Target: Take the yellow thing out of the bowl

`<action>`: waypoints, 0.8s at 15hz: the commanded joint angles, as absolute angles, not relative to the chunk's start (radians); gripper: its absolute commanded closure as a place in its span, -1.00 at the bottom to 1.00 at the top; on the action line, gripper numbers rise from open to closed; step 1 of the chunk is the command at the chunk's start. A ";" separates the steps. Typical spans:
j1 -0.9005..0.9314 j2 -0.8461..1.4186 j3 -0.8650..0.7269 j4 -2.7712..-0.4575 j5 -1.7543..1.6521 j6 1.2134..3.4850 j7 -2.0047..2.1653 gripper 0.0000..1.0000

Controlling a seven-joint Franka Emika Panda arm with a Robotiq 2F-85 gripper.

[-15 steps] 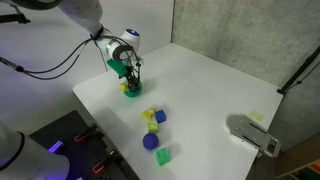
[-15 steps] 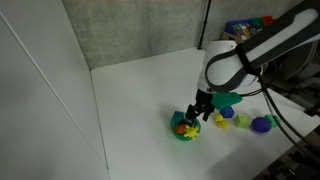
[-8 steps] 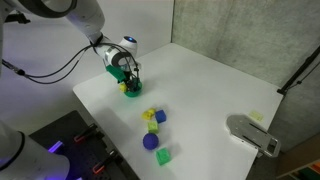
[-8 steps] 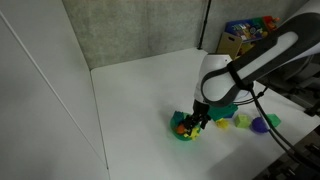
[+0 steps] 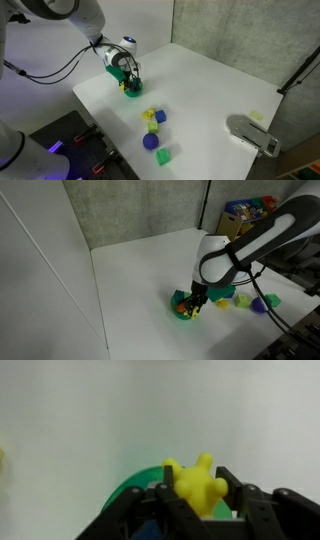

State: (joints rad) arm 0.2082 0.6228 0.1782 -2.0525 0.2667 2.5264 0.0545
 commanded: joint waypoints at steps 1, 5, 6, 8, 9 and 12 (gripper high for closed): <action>0.170 0.559 0.211 -2.066 0.263 2.481 0.028 0.60; 0.145 0.469 0.208 -2.089 0.263 2.437 0.010 0.70; 0.141 0.448 0.195 -2.093 0.256 2.423 0.018 0.71; 0.134 0.411 0.160 -2.105 0.232 2.403 0.041 0.72; 0.129 0.397 0.140 -2.113 0.218 2.398 0.048 0.72; 0.112 0.379 0.065 -2.153 0.150 2.416 0.079 0.72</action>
